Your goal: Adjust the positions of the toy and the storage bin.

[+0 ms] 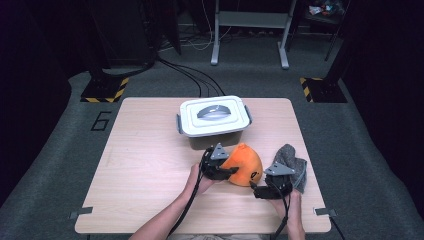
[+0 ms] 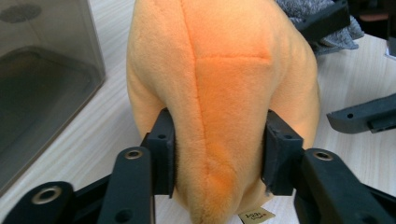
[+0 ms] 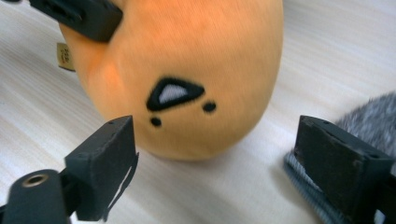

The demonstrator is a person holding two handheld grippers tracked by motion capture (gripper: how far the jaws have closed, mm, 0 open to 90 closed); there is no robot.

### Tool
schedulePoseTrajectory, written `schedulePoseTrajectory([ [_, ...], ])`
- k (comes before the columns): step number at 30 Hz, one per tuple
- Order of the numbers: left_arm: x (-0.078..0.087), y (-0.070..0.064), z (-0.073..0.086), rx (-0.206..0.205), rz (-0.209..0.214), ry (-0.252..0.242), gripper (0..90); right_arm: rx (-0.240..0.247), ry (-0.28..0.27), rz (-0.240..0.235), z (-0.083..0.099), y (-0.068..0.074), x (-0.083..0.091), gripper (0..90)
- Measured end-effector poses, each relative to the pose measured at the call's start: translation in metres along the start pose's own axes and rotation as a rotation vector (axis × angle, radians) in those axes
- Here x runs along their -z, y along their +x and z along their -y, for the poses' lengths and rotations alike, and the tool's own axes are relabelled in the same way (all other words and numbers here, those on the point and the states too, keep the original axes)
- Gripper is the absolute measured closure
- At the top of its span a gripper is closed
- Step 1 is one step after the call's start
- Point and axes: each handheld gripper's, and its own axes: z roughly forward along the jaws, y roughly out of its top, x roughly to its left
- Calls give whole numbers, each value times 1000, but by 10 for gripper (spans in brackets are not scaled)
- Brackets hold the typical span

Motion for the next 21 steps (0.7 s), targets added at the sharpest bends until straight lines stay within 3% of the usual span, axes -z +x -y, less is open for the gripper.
schedulePoseTrajectory([
  [9, 8, -1, 4, 7, 13, -60, 636, -71, 21, 24, 25, 3, -11, 98],
  [10, 9, -2, 3, 9, 12, -69, 640, -51, 25, 25, 27, 2, -10, 98],
  [11, 10, -3, 3, 8, 6, -75, 642, -66, 27, 36, 28, 4, -11, 95],
  [12, 12, -3, 3, 7, 12, -77, 644, -48, 27, 39, 29, 2, -11, 93],
  [21, 31, -4, 4, 8, 1, -98, 642, -54, 38, 49, 36, 3, -18, 87],
])
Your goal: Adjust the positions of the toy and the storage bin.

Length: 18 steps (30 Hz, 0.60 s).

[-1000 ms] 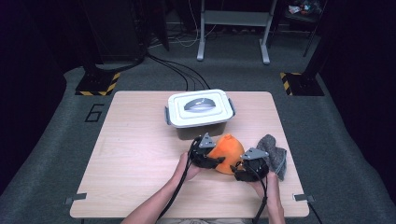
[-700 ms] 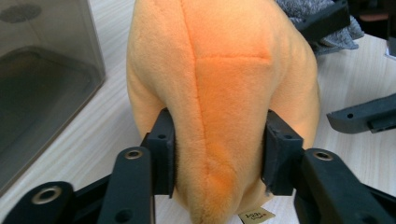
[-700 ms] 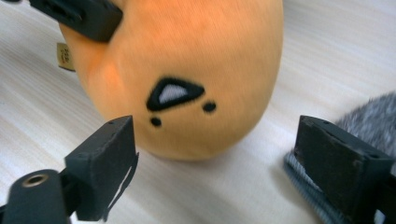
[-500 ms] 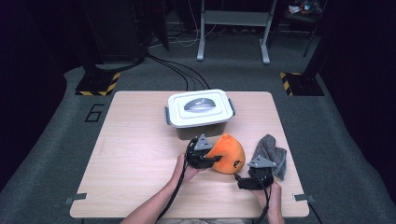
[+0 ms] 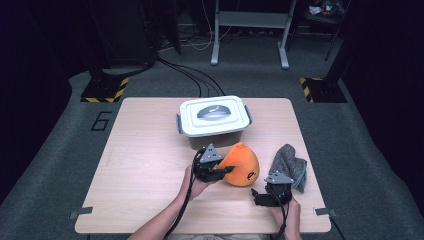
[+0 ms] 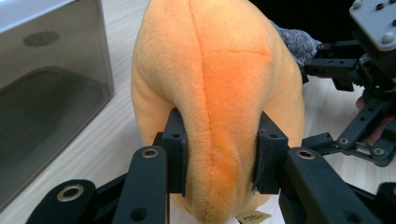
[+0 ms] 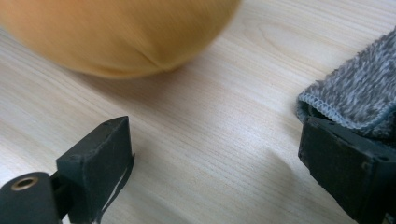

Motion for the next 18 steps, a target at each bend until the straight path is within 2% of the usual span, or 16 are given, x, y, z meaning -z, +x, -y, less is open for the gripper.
schedulePoseTrajectory([
  [2, 5, 0, 1, 3, -3, -3, 641, -11, -13, -4, 1, 0, -1, 87],
  [3, 8, 0, 2, 5, -6, -5, 641, 4, -10, -3, 2, -1, -1, 87],
  [7, 17, 1, 3, 7, -17, -14, 638, 3, -8, -5, 2, -1, -1, 84],
  [9, 21, 0, 4, 17, -25, -21, 637, -17, -14, 0, 1, 0, -2, 82],
  [11, 27, 0, 6, 21, -31, -28, 636, -9, -9, -9, 1, -1, -2, 77],
  [14, 34, 0, 8, 24, -37, -34, 635, -32, -9, -14, 1, -1, -3, 75],
  [18, 46, 1, 11, 25, -49, -34, 633, -27, -6, -18, 1, -1, -2, 74],
])
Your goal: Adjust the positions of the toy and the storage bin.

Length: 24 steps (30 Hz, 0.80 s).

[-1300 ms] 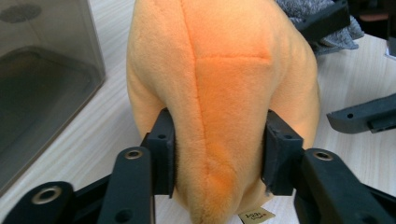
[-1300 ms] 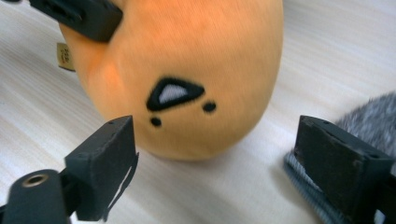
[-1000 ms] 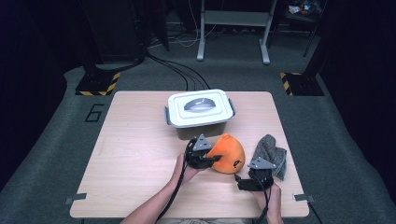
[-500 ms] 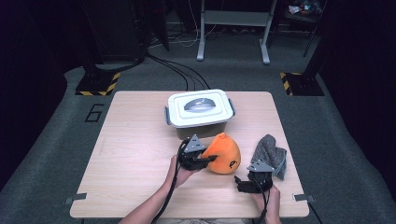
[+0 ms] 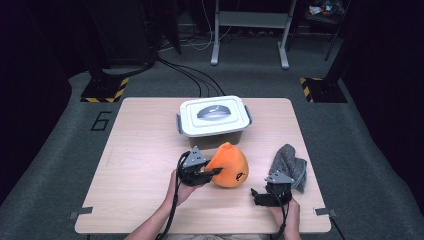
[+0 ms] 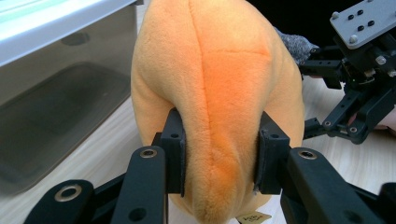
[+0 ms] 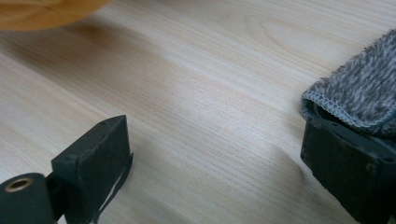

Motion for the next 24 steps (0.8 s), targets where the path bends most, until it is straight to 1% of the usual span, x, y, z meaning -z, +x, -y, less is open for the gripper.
schedulePoseTrajectory([
  [2, 6, 1, 2, 5, -12, 1, 631, 1, 0, 3, 0, 0, 0, 70],
  [3, 8, 2, 3, 5, -15, -1, 630, 0, 0, 3, 0, 0, 0, 70],
  [6, 17, 5, 5, 0, -22, 11, 628, 2, 0, 4, 0, 0, 0, 70],
  [10, 26, 5, 9, 6, -39, 8, 625, 2, -1, 5, 0, 0, 0, 69],
  [11, 29, 6, 10, 6, -39, 13, 624, 2, -1, 4, 0, 0, 0, 69],
  [12, 30, 6, 11, 10, -43, 8, 624, 1, 0, 4, 0, 0, 0, 69],
  [14, 34, 7, 13, 8, -47, 15, 623, -1, -1, 4, 0, 0, 0, 69],
  [15, 36, 7, 14, 13, -55, 9, 622, 0, 0, 5, 0, 0, 0, 69],
  [16, 38, 8, 14, 10, -57, 12, 621, -1, -1, 5, 0, 0, 0, 69],
  [21, 47, 9, 19, 32, -73, -1, 621, -2, 0, 6, 0, 0, 0, 69],
  [23, 50, 10, 20, 25, -82, 1, 620, -2, 0, 6, 0, 0, 0, 69],
  [24, 52, 9, 21, 32, -79, 2, 620, -1, 0, 7, 0, 0, 0, 69],
])
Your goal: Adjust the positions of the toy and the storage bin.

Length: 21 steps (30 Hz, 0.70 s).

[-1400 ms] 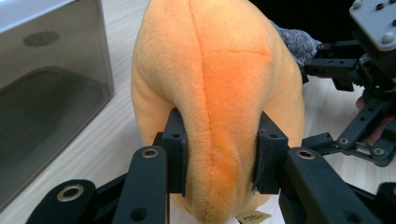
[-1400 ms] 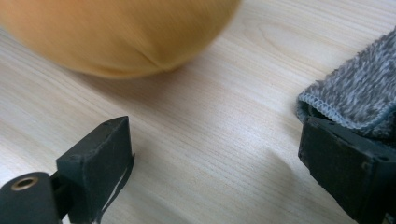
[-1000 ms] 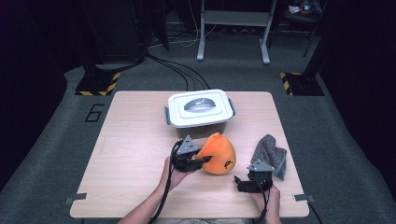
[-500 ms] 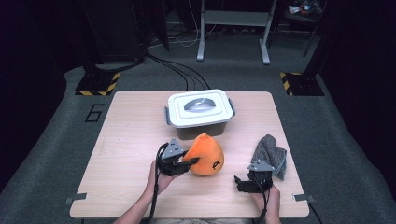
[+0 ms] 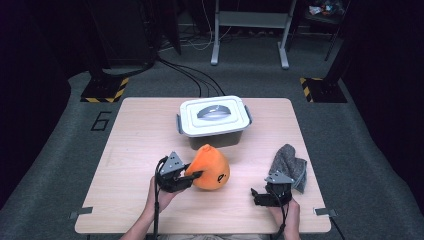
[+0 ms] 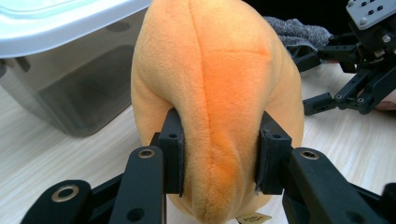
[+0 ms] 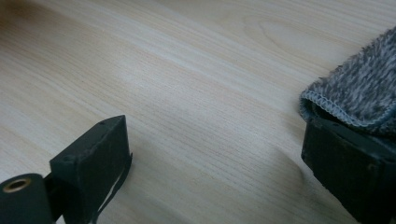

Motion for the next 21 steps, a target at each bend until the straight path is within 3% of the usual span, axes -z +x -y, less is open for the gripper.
schedulePoseTrajectory([
  [8, 19, 3, 11, 17, -34, -1, 620, 2, -1, 3, 0, 0, 0, 69],
  [13, 35, 9, 22, 47, -75, -10, 619, -1, -3, 6, 0, 0, 0, 69],
  [21, 57, 21, 31, 61, -138, -21, 618, -3, -2, 9, 0, 0, 0, 69],
])
